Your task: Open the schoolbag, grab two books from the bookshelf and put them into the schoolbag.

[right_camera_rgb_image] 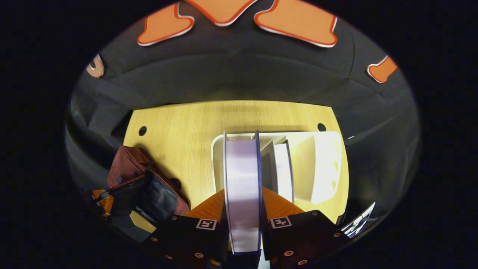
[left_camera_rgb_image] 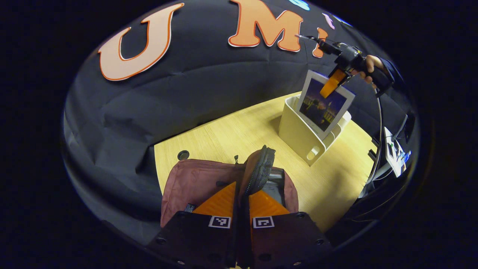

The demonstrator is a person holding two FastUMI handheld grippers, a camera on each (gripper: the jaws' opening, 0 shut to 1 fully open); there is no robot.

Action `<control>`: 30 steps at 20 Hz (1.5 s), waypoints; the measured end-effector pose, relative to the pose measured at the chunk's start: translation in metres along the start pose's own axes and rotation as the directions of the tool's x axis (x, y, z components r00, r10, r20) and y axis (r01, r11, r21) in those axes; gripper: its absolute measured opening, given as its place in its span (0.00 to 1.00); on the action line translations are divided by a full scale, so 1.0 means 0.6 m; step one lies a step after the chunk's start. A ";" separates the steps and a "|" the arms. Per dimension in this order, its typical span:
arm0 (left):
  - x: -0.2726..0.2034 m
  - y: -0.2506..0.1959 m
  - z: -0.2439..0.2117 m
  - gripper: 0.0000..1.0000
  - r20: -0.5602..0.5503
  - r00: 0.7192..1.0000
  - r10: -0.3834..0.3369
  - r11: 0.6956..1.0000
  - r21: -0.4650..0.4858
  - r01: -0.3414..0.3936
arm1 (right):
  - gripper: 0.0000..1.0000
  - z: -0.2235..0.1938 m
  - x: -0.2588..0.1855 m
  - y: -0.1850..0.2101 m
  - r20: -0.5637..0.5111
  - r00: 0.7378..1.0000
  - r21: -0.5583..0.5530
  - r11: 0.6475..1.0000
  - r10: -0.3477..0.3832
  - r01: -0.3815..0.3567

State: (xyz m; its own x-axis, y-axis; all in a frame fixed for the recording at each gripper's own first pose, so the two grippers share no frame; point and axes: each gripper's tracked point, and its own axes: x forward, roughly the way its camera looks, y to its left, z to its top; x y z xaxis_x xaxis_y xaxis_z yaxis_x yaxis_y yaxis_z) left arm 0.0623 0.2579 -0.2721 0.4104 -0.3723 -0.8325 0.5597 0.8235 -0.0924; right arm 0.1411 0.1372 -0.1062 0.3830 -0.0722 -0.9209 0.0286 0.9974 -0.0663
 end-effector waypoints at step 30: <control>-0.023 -0.010 0.020 0.07 -0.003 1.000 0.008 0.995 -0.095 -0.008 | 0.32 -0.207 0.013 0.296 0.124 0.785 0.369 0.706 0.607 -0.605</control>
State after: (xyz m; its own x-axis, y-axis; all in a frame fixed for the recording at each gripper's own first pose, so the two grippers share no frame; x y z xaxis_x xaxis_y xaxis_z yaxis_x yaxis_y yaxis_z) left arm 0.0617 0.2529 -0.2538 0.4126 -0.3649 -0.8347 0.4853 0.8635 -0.1376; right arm 0.0343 0.3138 -0.1729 0.4329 0.5487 -0.7152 0.1297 0.7472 0.6518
